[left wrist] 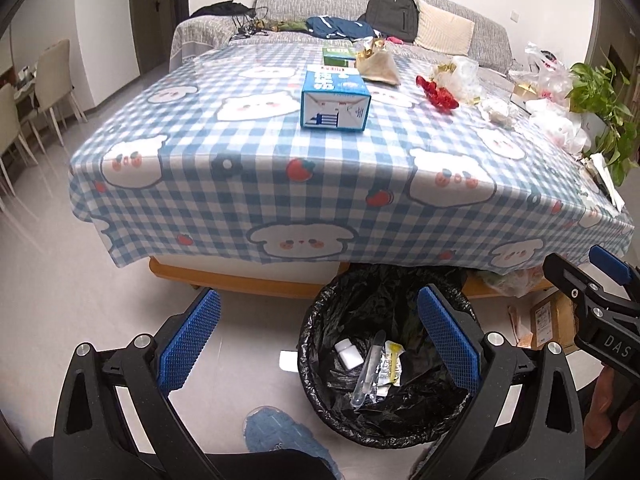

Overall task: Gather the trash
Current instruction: 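Move both tools back over the table toward the milk carton and red net, then grasp the white-blue milk carton with the left tool while the right tool grasps the red mesh net, then carry the milk carton and red mesh net over the black trash bin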

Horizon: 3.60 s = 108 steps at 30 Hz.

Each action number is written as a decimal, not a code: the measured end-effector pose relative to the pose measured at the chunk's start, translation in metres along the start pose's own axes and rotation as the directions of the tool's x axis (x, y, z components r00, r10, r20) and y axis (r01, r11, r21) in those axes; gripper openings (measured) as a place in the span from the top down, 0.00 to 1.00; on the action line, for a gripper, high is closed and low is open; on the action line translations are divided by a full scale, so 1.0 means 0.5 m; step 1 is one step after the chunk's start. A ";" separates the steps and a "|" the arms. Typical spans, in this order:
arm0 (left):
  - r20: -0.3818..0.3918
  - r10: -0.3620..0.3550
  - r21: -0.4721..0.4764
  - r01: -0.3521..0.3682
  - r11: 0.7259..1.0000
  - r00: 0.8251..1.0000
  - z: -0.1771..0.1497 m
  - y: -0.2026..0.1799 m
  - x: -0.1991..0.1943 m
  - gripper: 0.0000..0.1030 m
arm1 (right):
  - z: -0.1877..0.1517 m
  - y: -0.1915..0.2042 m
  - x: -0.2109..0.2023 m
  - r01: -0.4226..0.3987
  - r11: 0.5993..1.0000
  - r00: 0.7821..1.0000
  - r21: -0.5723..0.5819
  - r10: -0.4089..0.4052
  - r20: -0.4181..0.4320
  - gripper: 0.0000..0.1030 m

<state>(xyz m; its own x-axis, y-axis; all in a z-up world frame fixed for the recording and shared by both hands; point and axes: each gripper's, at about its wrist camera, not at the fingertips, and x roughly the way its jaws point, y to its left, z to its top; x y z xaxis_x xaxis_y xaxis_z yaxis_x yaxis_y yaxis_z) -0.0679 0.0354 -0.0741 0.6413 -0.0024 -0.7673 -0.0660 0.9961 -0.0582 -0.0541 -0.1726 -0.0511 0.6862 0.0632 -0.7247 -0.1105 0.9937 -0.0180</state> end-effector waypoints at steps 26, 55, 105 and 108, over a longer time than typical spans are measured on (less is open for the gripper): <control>0.005 0.000 -0.022 0.000 1.000 1.000 0.225 -0.026 0.069 0.06 | 0.208 -0.064 0.093 -0.018 1.000 1.000 0.009 0.018 0.018 0.08; -0.137 0.001 0.020 0.001 1.000 0.991 0.401 -0.026 0.290 0.23 | 0.425 -0.012 0.381 -0.028 1.000 0.997 -0.007 0.028 -0.070 0.39; -0.078 -0.036 0.012 0.037 0.999 0.996 0.337 -0.032 0.185 0.40 | 0.322 -0.003 0.260 -0.004 1.000 0.998 0.006 0.005 -0.058 0.93; -0.077 -0.034 0.017 0.036 0.999 0.996 0.327 -0.038 0.173 0.40 | 0.312 -0.011 0.242 -0.007 1.000 0.999 0.013 0.008 -0.052 0.93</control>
<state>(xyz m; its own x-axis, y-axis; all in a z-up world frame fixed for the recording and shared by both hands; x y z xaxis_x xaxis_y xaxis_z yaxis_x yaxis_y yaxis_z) 0.1140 0.0306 -0.0349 0.5827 -0.0432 -0.8115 -0.0304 0.9967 -0.0749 0.1415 -0.1562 -0.0312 0.6470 0.0659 -0.7596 -0.1062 0.9943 -0.0042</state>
